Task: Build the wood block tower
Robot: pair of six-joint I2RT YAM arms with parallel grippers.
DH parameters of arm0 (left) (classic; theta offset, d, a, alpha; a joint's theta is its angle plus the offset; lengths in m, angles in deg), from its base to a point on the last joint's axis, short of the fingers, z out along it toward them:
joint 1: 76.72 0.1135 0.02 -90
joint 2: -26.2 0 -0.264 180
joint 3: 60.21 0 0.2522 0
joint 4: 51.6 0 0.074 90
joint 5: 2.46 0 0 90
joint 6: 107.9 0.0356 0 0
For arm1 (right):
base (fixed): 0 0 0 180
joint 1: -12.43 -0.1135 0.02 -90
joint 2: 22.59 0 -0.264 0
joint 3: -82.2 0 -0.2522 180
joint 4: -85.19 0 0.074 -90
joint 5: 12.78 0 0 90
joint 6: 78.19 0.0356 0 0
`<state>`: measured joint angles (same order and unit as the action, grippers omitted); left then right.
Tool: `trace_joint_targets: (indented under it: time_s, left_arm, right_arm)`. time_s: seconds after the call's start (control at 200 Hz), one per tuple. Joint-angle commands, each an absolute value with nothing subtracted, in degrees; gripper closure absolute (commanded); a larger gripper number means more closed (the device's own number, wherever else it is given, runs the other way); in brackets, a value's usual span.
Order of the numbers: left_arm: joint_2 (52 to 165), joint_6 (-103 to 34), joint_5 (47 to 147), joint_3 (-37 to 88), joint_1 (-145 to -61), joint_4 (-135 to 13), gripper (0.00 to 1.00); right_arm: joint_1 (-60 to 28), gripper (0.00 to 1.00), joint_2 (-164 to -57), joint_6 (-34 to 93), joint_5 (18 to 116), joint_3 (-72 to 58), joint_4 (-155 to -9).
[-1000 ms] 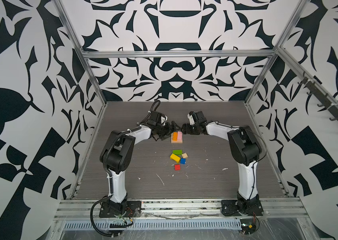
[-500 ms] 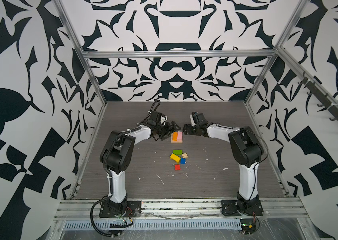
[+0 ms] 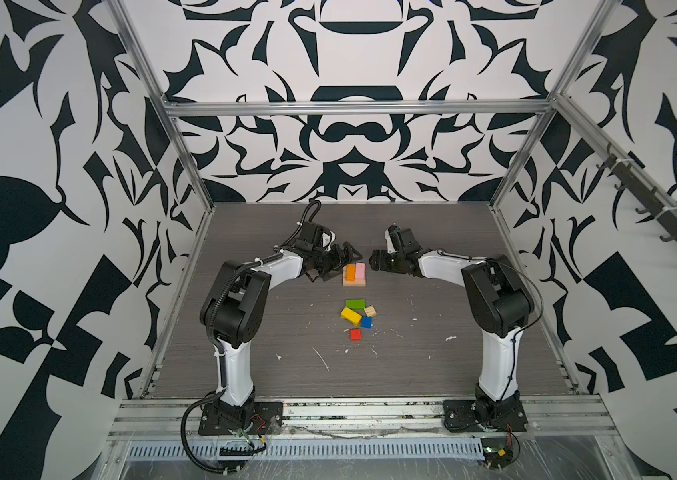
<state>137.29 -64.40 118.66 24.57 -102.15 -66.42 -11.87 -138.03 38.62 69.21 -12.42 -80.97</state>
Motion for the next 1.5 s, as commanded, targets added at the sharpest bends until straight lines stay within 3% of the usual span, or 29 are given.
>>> trace_joint_targets:
  time_s: [0.0, 1.495]
  left_arm:
    - [137.78, -64.39, 119.37, 25.35, -102.34, -65.72, 0.0]
    - [137.28, -64.74, 119.1, 24.13, -102.4, -65.02, 0.0]
  right_arm:
    - [-11.74, 0.22, -137.55, 38.35, 66.77, -12.76, -81.52]
    - [-13.85, 0.22, -139.22, 35.93, 67.07, -10.03, -76.77]
